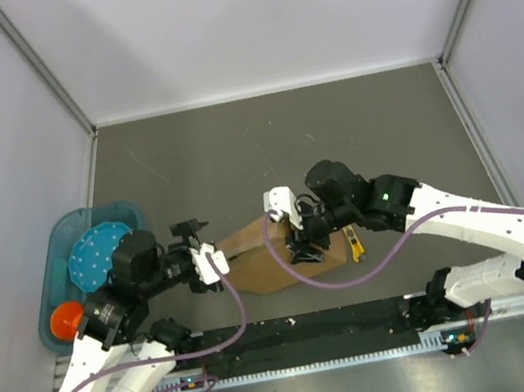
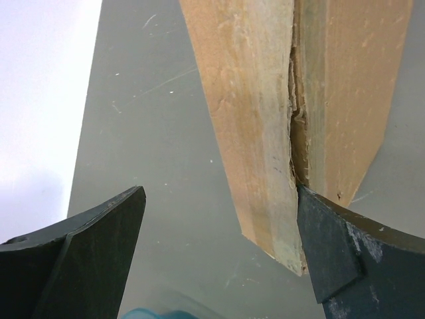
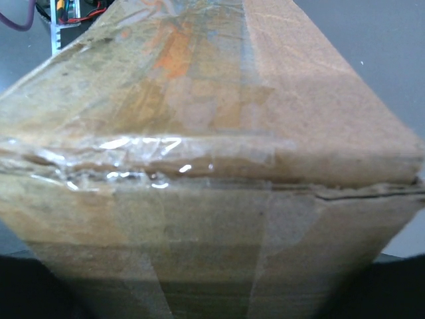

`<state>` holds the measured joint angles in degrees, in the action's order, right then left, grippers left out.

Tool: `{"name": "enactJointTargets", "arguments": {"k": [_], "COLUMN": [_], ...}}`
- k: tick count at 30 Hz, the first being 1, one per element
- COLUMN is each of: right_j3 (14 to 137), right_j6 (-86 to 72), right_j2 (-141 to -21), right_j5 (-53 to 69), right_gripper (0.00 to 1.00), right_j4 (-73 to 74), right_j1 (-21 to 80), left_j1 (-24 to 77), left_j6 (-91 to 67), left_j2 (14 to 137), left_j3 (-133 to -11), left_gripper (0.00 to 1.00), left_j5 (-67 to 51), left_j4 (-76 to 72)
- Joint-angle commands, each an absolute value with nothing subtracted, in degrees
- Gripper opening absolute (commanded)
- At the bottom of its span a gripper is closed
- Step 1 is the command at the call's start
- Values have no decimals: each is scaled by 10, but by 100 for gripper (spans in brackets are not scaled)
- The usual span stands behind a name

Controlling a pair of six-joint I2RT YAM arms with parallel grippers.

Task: Unpack the express box
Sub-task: Open the express box at the center of the board.

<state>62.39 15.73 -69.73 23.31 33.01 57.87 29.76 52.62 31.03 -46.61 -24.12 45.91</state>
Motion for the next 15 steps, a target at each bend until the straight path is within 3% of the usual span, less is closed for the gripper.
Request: {"name": "enactJointTargets", "arguments": {"k": [1, 15], "right_j3": [641, 692], "right_j6": [176, 164], "right_j2": [-715, -754], "right_j5": [236, 264], "right_gripper": [0, 0], "right_j4": [376, 376], "right_j1": [586, 586], "left_j1": [297, 351], "left_j6": [507, 483], "left_j2": [306, 271], "left_j3": [-428, -360], "left_gripper": [99, 99], "left_j5": [-200, -77], "left_j4": [338, 237]}}
